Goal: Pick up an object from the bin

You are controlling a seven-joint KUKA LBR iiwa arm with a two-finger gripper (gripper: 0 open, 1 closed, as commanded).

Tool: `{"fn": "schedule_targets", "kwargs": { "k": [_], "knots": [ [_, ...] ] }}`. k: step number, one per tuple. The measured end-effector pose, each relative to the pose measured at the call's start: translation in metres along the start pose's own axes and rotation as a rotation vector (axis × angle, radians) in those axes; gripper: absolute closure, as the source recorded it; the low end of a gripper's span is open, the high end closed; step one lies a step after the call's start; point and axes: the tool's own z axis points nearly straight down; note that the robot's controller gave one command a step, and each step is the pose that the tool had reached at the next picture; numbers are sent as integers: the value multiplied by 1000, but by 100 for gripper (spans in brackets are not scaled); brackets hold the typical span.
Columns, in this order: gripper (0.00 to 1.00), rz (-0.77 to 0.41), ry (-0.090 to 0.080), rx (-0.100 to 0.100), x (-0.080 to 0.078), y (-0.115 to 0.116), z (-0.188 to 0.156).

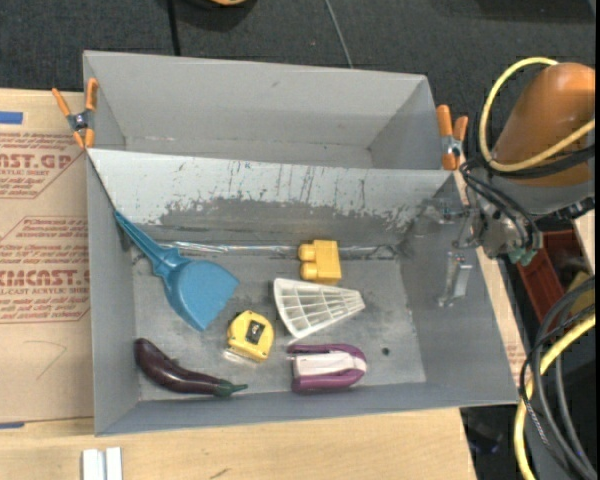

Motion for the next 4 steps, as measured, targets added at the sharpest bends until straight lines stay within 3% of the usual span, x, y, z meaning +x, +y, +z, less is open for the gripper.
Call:
{"fn": "schedule_targets", "kwargs": {
  "k": [1, 2, 3, 4],
  "knots": [
    [0, 47, -4, 1, 10, 29, 45],
    [0, -47, 0, -1, 11, 47, 97],
    [0, -83, 2, -1, 12, 73, 100],
    [0, 172, -3, -3, 3, 85, 106]
  ]
}}
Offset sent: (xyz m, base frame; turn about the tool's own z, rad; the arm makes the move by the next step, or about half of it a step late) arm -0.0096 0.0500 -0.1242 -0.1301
